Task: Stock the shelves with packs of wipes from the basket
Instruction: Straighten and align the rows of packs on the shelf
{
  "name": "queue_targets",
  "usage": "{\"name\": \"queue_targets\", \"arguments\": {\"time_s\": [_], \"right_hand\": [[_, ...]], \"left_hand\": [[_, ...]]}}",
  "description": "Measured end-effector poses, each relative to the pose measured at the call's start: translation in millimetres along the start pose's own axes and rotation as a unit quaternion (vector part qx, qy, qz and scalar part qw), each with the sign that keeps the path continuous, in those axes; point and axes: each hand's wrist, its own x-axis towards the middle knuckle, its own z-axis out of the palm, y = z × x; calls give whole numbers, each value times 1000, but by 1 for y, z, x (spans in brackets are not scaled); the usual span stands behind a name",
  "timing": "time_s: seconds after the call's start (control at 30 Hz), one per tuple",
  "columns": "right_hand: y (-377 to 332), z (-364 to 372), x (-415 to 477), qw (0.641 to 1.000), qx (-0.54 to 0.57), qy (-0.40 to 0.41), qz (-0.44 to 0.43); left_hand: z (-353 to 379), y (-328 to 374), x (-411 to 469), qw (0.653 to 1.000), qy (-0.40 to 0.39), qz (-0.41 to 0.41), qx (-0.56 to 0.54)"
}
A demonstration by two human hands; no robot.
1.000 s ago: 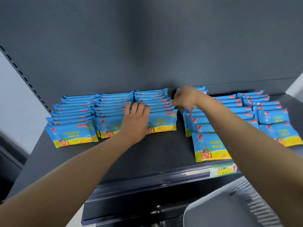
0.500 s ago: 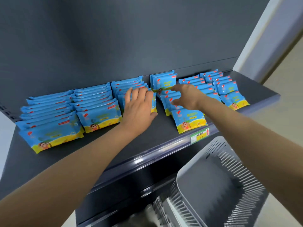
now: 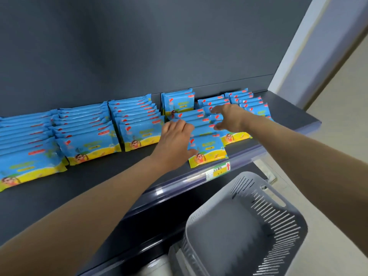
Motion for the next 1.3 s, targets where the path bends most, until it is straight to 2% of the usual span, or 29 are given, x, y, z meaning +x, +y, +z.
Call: {"name": "queue_targets", "arguments": {"time_s": [0.2, 0.47, 0.6, 0.83, 1.0, 1.13, 1.3], "right_hand": [[34, 7, 40, 994, -44, -27, -94], [31, 18, 95, 968, -82, -42, -232], [25, 20, 114, 966, -76, -84, -232], [21, 22, 137, 971, -45, -157, -176], [10, 16, 156, 959, -120, -216, -141], [-2, 15, 168, 939, -171, -257, -152], [-3, 20, 180, 931, -146, -299, -152]], "left_hand": [[34, 12, 30, 994, -47, -103, 4], [54, 22, 42, 972, -140, -182, 56], [55, 18, 47, 970, -150, -182, 53], [57, 7, 57, 972, -166, -151, 72], [59, -3, 56, 976, -146, -137, 81], [61, -4, 56, 975, -145, -142, 86], [62, -6, 57, 973, -136, -166, 89]]}}
